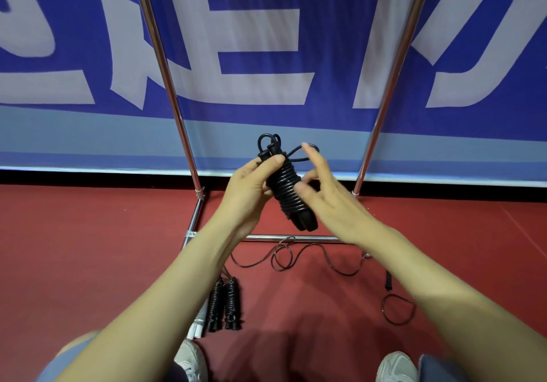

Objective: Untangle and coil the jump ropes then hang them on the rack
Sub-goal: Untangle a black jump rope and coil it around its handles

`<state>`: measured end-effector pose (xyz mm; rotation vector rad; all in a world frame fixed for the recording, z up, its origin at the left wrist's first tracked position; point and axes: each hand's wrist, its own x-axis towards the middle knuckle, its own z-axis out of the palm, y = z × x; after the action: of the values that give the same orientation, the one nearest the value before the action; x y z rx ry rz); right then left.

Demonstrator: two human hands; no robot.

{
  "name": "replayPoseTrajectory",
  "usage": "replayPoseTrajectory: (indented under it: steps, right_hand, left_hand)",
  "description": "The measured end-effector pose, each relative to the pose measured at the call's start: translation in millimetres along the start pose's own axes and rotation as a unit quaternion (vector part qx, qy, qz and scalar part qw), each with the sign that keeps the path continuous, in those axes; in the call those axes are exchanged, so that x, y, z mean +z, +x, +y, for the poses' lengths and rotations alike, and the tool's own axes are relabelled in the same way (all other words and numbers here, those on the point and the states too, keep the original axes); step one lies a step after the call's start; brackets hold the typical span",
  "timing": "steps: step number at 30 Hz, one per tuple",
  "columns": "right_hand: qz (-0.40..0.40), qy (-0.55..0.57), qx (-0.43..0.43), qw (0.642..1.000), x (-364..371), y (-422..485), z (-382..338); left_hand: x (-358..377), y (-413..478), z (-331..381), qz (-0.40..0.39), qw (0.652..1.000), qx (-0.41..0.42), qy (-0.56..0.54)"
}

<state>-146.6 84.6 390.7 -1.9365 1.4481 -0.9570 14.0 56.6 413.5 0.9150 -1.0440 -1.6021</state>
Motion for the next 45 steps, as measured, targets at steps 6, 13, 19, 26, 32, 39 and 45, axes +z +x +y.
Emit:
replayPoseTrajectory:
  steps: [6, 13, 19, 26, 32, 39, 45]
  right_hand:
    - [0.1, -0.128, -0.043, 0.986, -22.6, 7.5, 24.5]
    - [0.146, -0.081, -0.092, 0.982, -25.6, 4.9, 20.3]
    - [0.097, -0.025, -0.038, 0.994, -23.0, 3.8, 14.0]
    - [0.055, 0.131, 0.033, 0.989, -18.4, 1.9, -0.3]
    - [-0.078, 0.403, 0.046, 0.911, -25.1, -1.9, -5.3]
    - [-0.048, 0.457, 0.042, 0.887, -26.4, -1.2, -13.1]
    - [0.047, 0.472, 0.112, 0.873, -30.6, 0.9, -11.3]
  left_hand:
    - [-12.8, -1.1, 10.1, -0.08, 0.995, -0.054, -0.013]
    - [-13.3, 2.5, -4.1, -0.061, 0.992, -0.115, 0.008]
    - [-9.1, 2.4, -18.8, -0.006, 0.993, -0.096, 0.062]
    - [-5.0, 2.0, -25.4, 0.013, 0.994, -0.074, 0.084]
    - [-7.0, -1.2, -8.1, -0.015, 0.996, -0.082, -0.013]
    - [-9.6, -8.7, -1.5, -0.048, 0.998, -0.035, -0.006]
    - [-10.4, -12.3, -4.5, -0.08, 0.995, 0.0, 0.067]
